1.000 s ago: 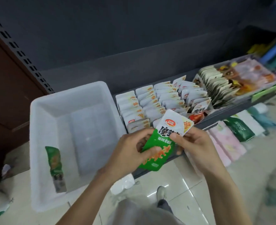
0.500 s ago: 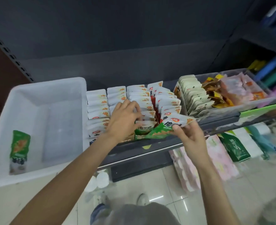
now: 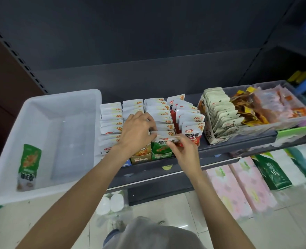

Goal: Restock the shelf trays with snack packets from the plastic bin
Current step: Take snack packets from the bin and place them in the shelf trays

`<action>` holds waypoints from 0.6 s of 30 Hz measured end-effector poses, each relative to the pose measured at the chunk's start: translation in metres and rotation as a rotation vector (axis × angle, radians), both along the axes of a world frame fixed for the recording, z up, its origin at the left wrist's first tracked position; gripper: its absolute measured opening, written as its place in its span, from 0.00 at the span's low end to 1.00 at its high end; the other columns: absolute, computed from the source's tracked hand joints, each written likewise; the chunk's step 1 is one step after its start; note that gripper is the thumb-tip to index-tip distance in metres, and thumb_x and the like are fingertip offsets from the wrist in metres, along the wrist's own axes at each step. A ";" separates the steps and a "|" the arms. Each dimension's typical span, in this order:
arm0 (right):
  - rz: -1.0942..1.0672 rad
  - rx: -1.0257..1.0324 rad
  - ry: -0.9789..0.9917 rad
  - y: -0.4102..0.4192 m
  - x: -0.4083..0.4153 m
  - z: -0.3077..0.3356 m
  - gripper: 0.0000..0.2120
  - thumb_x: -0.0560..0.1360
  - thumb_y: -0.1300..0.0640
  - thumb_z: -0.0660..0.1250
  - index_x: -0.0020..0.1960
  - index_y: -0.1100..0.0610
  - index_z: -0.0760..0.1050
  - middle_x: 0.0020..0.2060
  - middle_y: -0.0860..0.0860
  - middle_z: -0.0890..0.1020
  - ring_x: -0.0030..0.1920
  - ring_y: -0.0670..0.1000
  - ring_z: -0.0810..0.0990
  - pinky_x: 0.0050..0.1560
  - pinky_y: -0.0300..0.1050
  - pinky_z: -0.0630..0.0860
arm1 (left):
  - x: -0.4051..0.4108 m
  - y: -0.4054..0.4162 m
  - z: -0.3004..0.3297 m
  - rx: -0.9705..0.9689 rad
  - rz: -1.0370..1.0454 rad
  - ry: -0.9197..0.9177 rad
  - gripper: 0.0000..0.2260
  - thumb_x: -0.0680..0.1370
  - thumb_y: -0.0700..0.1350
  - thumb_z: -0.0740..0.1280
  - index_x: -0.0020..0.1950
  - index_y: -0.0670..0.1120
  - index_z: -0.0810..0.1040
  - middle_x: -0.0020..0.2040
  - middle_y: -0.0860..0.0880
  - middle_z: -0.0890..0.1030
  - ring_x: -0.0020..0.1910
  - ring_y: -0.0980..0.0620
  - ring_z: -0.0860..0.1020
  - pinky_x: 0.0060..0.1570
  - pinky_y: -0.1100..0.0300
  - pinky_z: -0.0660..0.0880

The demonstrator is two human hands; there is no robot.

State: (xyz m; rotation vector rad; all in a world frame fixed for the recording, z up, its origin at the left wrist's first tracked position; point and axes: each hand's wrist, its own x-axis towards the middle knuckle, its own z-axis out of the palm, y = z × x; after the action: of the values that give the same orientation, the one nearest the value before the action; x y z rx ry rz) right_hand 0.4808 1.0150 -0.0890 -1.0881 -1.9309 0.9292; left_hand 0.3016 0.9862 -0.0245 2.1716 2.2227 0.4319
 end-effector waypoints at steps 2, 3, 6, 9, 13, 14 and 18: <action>-0.048 0.078 -0.140 0.003 -0.006 -0.003 0.11 0.76 0.54 0.68 0.54 0.60 0.78 0.47 0.51 0.82 0.45 0.46 0.80 0.41 0.27 0.71 | 0.000 0.001 0.000 0.013 -0.002 -0.024 0.07 0.75 0.50 0.68 0.50 0.50 0.82 0.56 0.53 0.78 0.57 0.51 0.71 0.55 0.57 0.64; -0.080 0.094 -0.207 0.004 -0.009 -0.005 0.13 0.76 0.52 0.68 0.55 0.59 0.78 0.47 0.51 0.82 0.44 0.47 0.80 0.39 0.31 0.72 | -0.001 0.002 0.000 0.024 -0.003 -0.039 0.07 0.76 0.50 0.67 0.50 0.50 0.83 0.55 0.53 0.78 0.57 0.51 0.71 0.55 0.57 0.64; -0.160 0.151 -0.388 0.005 -0.010 -0.011 0.14 0.75 0.49 0.68 0.53 0.58 0.78 0.42 0.52 0.82 0.42 0.52 0.80 0.35 0.39 0.67 | -0.004 0.005 -0.001 0.014 -0.006 -0.095 0.07 0.77 0.49 0.66 0.51 0.50 0.83 0.56 0.54 0.78 0.56 0.52 0.71 0.54 0.58 0.63; -0.161 0.169 -0.485 0.004 -0.010 -0.008 0.14 0.75 0.48 0.68 0.50 0.59 0.78 0.41 0.53 0.81 0.42 0.53 0.78 0.35 0.41 0.65 | -0.006 0.004 0.001 -0.015 -0.027 -0.161 0.08 0.78 0.49 0.65 0.51 0.50 0.83 0.56 0.54 0.78 0.57 0.53 0.70 0.53 0.60 0.63; -0.202 -0.089 -0.198 -0.007 -0.004 0.015 0.14 0.70 0.50 0.74 0.50 0.53 0.72 0.41 0.46 0.79 0.37 0.41 0.78 0.35 0.32 0.71 | -0.009 -0.012 0.010 0.109 -0.069 -0.320 0.07 0.77 0.49 0.65 0.52 0.52 0.82 0.56 0.56 0.77 0.58 0.55 0.71 0.56 0.59 0.67; -0.234 -0.135 -0.086 -0.015 -0.003 0.024 0.16 0.69 0.52 0.75 0.51 0.53 0.71 0.42 0.45 0.78 0.38 0.40 0.79 0.36 0.28 0.72 | -0.011 -0.022 0.015 0.186 -0.073 -0.380 0.08 0.77 0.50 0.64 0.52 0.52 0.81 0.55 0.56 0.78 0.57 0.56 0.72 0.57 0.59 0.68; -0.337 -0.046 0.143 -0.054 -0.002 0.059 0.15 0.70 0.56 0.74 0.51 0.55 0.72 0.43 0.45 0.79 0.43 0.40 0.79 0.42 0.28 0.73 | -0.038 -0.078 0.029 0.560 0.053 -0.520 0.11 0.78 0.48 0.61 0.52 0.44 0.80 0.49 0.54 0.78 0.51 0.57 0.75 0.53 0.63 0.70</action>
State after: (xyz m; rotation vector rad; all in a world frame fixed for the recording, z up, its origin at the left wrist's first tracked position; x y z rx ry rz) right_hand 0.4788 0.9613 -0.0302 -1.2887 -1.5565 0.8406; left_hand 0.2637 0.9081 0.0043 1.8645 2.0152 1.5717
